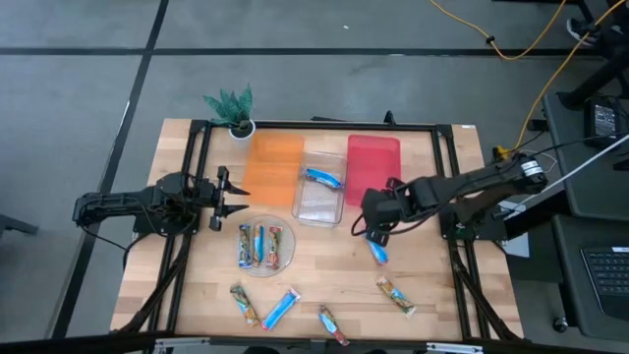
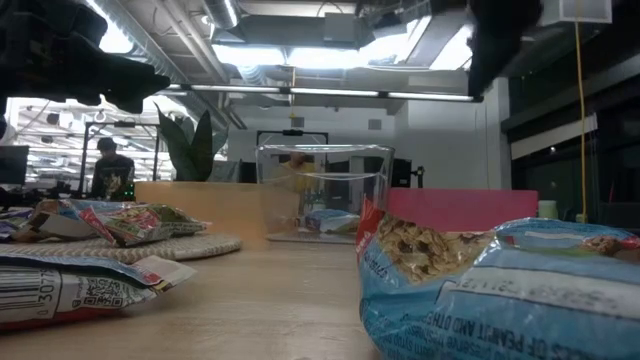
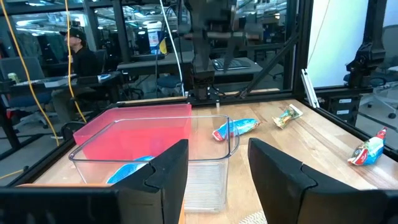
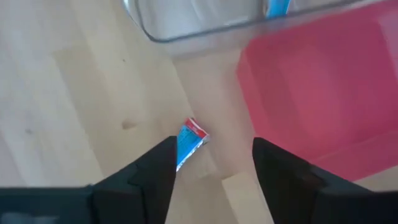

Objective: Pick and place Granola Bars by type
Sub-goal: Put the top right red granola bar into the red bin

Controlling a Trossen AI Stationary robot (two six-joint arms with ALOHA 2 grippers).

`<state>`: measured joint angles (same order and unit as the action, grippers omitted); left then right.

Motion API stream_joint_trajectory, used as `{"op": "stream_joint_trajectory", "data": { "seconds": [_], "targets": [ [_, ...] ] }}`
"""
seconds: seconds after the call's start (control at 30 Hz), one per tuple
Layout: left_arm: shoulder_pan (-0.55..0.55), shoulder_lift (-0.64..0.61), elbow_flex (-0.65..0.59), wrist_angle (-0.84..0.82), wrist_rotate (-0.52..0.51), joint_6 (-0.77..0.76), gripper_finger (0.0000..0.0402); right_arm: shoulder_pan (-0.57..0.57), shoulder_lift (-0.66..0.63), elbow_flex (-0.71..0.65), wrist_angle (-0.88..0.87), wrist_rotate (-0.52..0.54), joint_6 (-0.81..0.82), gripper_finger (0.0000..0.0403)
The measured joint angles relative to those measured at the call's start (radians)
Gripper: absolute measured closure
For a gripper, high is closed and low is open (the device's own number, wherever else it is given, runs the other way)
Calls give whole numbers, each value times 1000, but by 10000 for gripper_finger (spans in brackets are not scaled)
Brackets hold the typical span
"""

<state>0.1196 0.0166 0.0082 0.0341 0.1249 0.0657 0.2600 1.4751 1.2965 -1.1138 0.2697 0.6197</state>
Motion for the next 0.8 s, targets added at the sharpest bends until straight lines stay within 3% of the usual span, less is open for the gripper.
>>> {"op": "stream_joint_trajectory", "data": {
  "seconds": [0.33, 0.67, 0.8],
  "targets": [
    [0, 0, 0, 0, 0, 0, 239, -18, 4, -228, 185, -49, 114, 191],
    [0, 0, 0, 0, 0, 0, 237, -29, 4, -255, 209, -103, 189, 191],
    [0, 0, 0, 0, 0, 0, 240, -25, 4, -255, 209, -60, 226, 191]
  ]
}}
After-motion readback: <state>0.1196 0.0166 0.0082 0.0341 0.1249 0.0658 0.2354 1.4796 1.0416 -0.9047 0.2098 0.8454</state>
